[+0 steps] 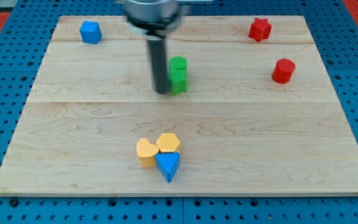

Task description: Push the red circle right below the green star

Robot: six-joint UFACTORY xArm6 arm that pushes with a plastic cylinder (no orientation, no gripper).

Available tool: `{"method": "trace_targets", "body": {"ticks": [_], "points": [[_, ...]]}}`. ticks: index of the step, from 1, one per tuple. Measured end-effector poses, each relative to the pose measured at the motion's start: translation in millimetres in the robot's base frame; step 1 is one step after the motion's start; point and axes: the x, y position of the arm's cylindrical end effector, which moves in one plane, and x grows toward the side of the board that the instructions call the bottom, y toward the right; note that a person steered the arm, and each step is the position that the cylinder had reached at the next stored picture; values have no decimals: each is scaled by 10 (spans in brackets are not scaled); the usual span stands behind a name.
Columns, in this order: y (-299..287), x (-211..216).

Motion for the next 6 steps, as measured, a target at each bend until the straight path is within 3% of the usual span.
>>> {"method": "trace_targets", "body": {"ticks": [2, 3, 4, 6], "points": [[1662, 92], [2522, -134], [2623, -528], [1190, -357]]}}
